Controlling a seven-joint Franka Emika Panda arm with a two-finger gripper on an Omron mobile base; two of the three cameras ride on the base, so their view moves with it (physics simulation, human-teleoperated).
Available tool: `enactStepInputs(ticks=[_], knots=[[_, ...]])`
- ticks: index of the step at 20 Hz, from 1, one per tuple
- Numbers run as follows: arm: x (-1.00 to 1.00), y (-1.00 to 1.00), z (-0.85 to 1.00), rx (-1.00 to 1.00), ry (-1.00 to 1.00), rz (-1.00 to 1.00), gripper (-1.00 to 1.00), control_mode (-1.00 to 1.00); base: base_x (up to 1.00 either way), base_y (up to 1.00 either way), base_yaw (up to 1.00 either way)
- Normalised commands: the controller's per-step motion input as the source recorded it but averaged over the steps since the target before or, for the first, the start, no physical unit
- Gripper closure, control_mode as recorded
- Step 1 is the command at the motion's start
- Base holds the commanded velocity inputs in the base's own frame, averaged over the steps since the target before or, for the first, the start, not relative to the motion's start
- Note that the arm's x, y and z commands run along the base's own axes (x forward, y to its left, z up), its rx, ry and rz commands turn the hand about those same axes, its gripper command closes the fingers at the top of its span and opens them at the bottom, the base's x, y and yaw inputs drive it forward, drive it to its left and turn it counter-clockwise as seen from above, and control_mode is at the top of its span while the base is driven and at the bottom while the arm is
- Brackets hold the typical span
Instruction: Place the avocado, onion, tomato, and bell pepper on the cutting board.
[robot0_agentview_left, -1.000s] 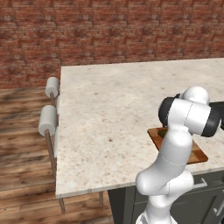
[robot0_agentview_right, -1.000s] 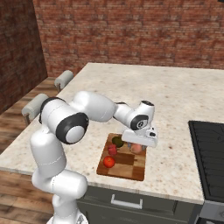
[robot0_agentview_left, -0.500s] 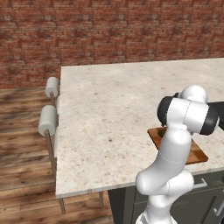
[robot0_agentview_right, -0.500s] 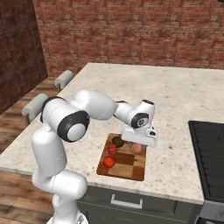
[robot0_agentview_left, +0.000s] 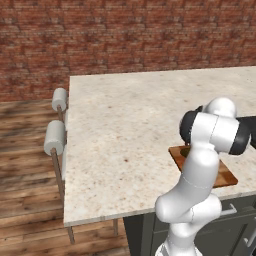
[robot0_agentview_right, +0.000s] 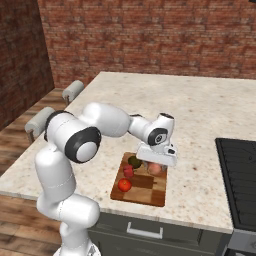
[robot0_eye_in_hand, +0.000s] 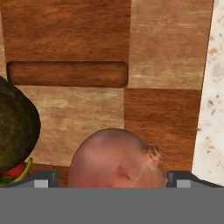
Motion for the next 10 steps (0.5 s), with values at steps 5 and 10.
enactStepInputs(ticks=[5, 10], knots=[[0.00, 0.22, 0.08, 0.00, 0.00, 0.00, -1.00, -1.00, 0.00, 0.00, 0.00], [0.00, 0.02, 0.38, 0.00, -0.01, 0.00, -1.00, -1.00, 0.00, 0.00, 0.00]])
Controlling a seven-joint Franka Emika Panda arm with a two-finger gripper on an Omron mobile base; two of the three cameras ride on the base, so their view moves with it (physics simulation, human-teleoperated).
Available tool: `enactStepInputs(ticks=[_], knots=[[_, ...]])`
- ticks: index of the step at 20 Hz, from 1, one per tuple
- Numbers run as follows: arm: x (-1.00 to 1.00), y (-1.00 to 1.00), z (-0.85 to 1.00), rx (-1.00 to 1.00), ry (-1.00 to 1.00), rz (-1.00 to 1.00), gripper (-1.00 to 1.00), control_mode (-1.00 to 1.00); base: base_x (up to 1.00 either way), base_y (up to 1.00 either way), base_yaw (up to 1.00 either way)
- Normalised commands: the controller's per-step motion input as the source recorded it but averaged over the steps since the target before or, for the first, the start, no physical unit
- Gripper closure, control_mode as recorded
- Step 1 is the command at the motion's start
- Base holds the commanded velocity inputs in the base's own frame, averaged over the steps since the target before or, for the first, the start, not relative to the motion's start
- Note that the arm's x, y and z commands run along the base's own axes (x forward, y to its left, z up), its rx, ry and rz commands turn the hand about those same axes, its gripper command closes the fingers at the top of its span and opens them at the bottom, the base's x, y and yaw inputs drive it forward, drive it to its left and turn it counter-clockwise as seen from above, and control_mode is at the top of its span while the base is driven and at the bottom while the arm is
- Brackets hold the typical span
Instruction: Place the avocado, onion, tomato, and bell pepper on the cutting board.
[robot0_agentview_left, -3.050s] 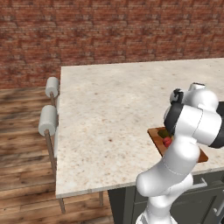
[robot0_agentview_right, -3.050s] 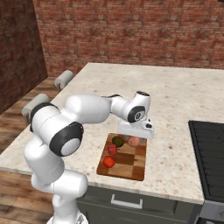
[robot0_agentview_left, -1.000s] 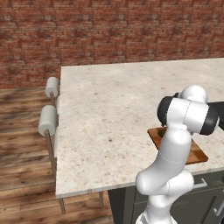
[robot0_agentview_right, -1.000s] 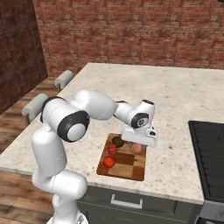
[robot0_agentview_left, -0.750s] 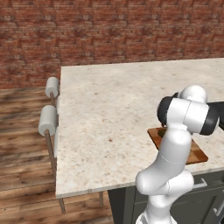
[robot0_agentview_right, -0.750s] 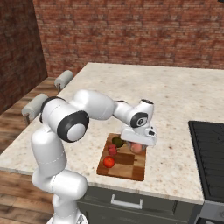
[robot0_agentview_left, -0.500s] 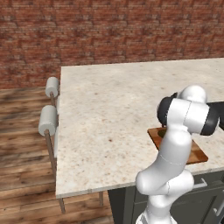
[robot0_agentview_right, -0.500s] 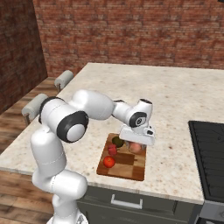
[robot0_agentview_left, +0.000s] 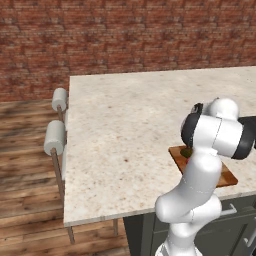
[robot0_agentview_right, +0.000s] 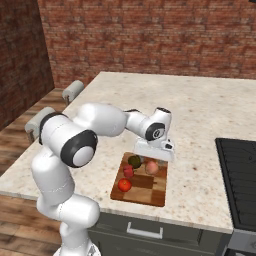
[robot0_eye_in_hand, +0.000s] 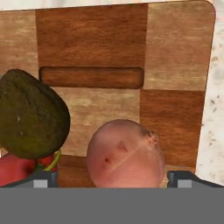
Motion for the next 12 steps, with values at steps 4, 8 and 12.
enactStepInputs(ticks=[4, 8, 12], knots=[[0.00, 0.00, 0.65, 0.00, 0.00, 0.00, -1.00, -1.00, 0.00, 0.00, 0.00], [-0.05, 0.00, 0.75, 0.00, 0.00, 0.00, -1.00, -1.00, 0.00, 0.00, 0.00], [-0.41, 0.00, 0.81, 0.00, -0.01, 0.00, -1.00, -1.00, 0.00, 0.00, 0.00]])
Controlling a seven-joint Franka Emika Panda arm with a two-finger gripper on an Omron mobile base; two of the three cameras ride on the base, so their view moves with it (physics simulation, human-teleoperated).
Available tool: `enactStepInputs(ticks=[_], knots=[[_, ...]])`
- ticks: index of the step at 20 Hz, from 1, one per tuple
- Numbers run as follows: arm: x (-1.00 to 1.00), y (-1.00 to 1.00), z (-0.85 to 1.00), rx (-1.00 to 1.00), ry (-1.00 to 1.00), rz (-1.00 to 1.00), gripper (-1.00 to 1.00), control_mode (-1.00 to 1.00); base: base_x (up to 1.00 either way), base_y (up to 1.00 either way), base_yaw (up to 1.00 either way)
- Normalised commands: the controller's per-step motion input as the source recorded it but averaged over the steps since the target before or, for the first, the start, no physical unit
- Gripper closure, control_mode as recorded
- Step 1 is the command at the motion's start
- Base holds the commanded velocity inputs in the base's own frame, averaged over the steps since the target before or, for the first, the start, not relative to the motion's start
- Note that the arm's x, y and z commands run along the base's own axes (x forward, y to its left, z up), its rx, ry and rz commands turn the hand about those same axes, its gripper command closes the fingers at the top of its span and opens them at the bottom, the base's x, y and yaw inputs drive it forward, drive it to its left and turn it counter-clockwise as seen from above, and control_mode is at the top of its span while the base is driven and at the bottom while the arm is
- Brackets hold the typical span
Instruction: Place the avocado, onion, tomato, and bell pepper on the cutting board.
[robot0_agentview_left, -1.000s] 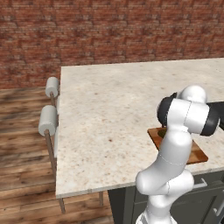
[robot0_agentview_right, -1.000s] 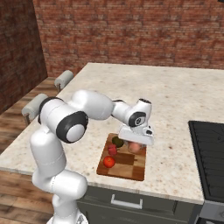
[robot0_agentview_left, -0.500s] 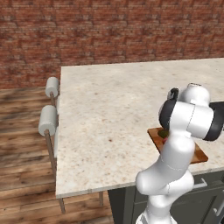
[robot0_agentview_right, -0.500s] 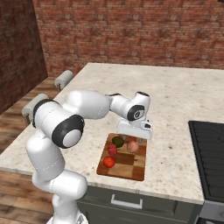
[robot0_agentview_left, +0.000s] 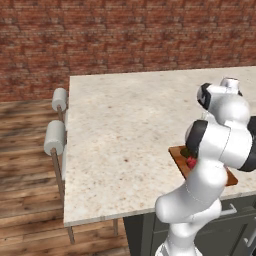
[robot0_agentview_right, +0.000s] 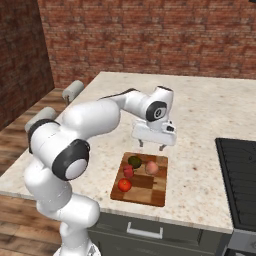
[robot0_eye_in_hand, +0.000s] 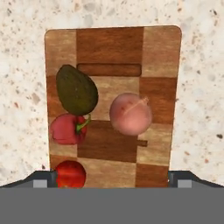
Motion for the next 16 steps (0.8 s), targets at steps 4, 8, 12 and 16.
enactStepInputs(ticks=[4, 8, 12, 16], knots=[[-0.73, 0.24, 0.83, 0.00, -0.13, 0.00, -1.00, -1.00, 0.00, 0.00, 0.00], [-0.97, 0.58, 0.77, -0.03, -0.25, 0.00, -1.00, -1.00, 0.00, 0.00, 0.00], [-1.00, 0.92, 0.70, -0.10, -0.28, 0.00, -1.00, -1.00, 0.00, 0.00, 0.00], [-1.00, 1.00, 0.62, -0.14, -0.30, 0.00, -1.00, -1.00, 0.00, 0.00, 0.00]])
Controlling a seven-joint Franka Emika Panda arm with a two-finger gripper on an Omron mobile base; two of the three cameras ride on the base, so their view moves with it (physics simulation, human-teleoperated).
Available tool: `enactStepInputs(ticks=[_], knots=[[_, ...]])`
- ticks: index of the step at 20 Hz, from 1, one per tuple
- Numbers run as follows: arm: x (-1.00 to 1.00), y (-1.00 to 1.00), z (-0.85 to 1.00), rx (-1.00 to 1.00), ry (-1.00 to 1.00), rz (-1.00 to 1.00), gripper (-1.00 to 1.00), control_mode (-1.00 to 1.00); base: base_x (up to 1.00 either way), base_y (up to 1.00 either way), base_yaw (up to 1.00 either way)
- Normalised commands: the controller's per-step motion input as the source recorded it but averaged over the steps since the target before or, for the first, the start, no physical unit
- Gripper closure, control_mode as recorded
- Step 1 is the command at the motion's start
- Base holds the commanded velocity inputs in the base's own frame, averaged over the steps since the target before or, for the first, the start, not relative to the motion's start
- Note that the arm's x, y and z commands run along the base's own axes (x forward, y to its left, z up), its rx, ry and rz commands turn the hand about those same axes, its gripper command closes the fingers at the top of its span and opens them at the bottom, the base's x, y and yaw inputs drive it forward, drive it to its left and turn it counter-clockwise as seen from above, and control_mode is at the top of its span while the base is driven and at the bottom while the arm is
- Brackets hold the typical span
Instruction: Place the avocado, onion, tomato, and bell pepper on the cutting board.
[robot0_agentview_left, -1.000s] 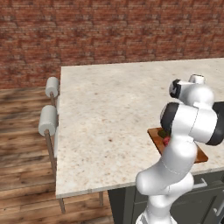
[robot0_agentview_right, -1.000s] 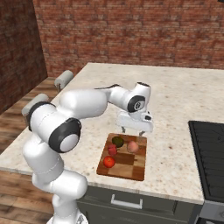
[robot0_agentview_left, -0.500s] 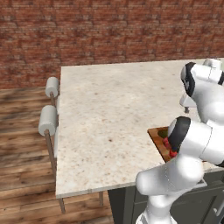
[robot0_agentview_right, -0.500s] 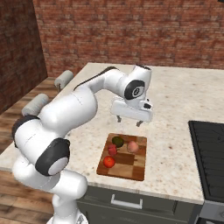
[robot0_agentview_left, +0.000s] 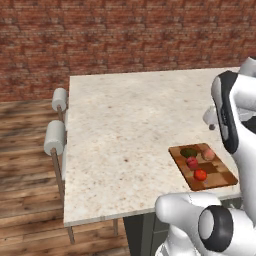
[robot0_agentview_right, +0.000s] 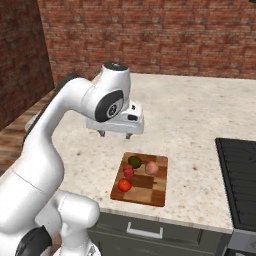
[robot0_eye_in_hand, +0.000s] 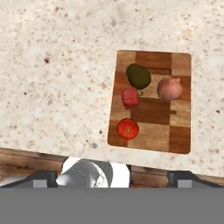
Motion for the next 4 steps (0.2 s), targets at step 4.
enactStepInputs(ticks=[4], knots=[[-0.93, 0.93, 0.56, -0.15, -0.25, 0.00, -1.00, -1.00, 0.00, 0.00, 0.00]])
